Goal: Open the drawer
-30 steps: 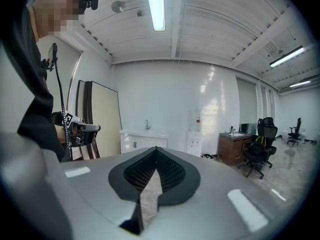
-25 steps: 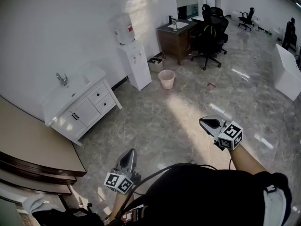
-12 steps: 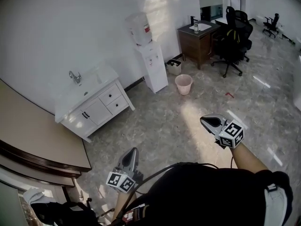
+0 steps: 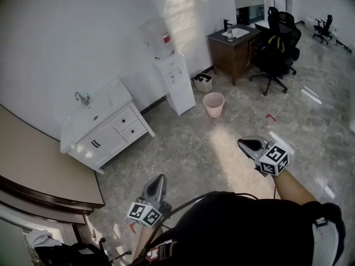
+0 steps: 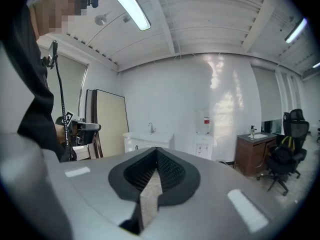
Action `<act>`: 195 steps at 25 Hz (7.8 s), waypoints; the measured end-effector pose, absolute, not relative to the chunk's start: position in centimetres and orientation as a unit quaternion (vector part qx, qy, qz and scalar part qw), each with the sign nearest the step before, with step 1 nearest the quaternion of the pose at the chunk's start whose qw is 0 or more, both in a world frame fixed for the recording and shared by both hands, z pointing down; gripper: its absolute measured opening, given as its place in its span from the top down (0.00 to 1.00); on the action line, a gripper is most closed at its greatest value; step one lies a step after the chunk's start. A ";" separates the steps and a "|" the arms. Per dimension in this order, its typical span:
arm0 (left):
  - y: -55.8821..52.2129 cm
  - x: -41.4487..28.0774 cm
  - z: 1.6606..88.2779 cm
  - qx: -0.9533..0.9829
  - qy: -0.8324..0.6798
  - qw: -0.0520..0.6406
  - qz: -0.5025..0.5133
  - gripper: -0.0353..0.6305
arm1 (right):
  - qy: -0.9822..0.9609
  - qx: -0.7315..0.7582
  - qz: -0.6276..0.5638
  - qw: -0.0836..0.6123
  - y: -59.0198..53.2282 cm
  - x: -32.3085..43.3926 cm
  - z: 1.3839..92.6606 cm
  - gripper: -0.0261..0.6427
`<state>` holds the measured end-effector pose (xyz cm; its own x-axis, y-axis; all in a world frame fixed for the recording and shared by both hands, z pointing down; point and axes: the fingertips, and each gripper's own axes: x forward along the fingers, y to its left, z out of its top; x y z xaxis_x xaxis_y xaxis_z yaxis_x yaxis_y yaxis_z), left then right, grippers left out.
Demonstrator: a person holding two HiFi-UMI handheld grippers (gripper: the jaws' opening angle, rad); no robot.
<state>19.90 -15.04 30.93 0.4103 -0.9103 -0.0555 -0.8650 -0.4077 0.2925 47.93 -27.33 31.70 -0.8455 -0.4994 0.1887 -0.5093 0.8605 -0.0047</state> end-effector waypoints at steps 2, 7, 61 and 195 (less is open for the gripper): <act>-17.0 20.3 31.2 0.837 -0.526 0.110 -0.101 0.95 | -0.958 0.268 0.032 0.094 -28.6 48.8 32.2 0.97; -22.2 20.0 31.8 0.849 -0.504 0.115 -0.104 0.95 | -0.947 0.302 0.049 0.096 -32.4 49.9 33.4 0.97; -77.7 15.6 31.2 0.822 -0.554 0.104 -0.077 0.95 | -0.971 0.217 0.028 0.100 -92.6 41.1 32.3 0.97; -85.0 -46.3 80.9 0.274 -0.899 0.260 -0.220 0.95 | -0.779 -0.582 -0.044 0.229 -91.1 -44.3 70.4 0.97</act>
